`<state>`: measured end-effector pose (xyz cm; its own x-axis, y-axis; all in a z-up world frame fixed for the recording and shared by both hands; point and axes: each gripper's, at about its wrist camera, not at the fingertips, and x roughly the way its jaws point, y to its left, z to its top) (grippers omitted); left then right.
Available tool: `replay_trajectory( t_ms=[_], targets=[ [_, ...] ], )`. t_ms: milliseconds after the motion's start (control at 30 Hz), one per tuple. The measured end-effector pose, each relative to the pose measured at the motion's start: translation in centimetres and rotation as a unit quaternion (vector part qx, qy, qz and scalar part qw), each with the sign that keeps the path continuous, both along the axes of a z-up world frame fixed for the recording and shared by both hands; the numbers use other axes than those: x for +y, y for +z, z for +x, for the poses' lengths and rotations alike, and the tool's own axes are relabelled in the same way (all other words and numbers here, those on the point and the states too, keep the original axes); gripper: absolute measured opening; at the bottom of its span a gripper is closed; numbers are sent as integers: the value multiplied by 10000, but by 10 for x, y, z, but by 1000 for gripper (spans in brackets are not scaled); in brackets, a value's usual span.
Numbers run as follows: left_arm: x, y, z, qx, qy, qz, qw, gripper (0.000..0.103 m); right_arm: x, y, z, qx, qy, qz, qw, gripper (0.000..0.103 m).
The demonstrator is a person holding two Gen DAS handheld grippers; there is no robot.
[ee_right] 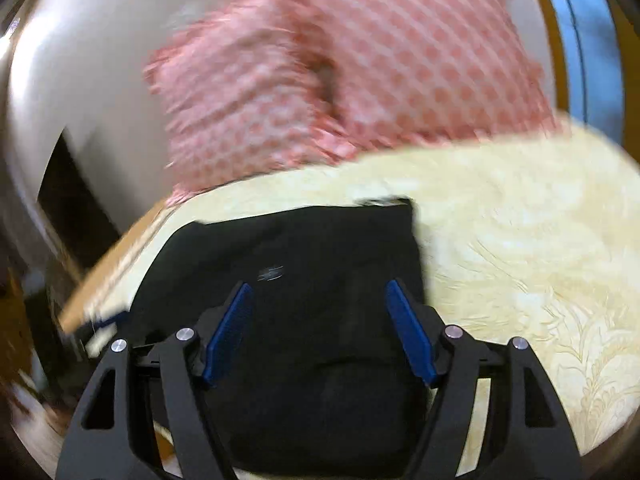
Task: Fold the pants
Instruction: 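Release the trousers with the right gripper and press the folded stack flat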
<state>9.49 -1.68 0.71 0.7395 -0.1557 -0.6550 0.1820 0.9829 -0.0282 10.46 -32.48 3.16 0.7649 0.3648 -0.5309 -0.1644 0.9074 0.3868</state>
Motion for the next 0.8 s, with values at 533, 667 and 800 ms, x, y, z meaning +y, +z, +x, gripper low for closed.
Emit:
replay_trajectory(
  t_ms=[533, 667, 800],
  targets=[
    [7, 3, -2, -8, -87, -33, 10000, 97, 7, -23, 40, 941, 451, -499, 9933, 65],
    [7, 4, -1, 18, -113, -85, 9999, 97, 5, -25, 43, 960, 456, -468, 9932, 65],
    [17, 12, 3, 100, -140, -337, 9993, 97, 4, -24, 44, 971, 393, -481, 9933, 64]
  ],
)
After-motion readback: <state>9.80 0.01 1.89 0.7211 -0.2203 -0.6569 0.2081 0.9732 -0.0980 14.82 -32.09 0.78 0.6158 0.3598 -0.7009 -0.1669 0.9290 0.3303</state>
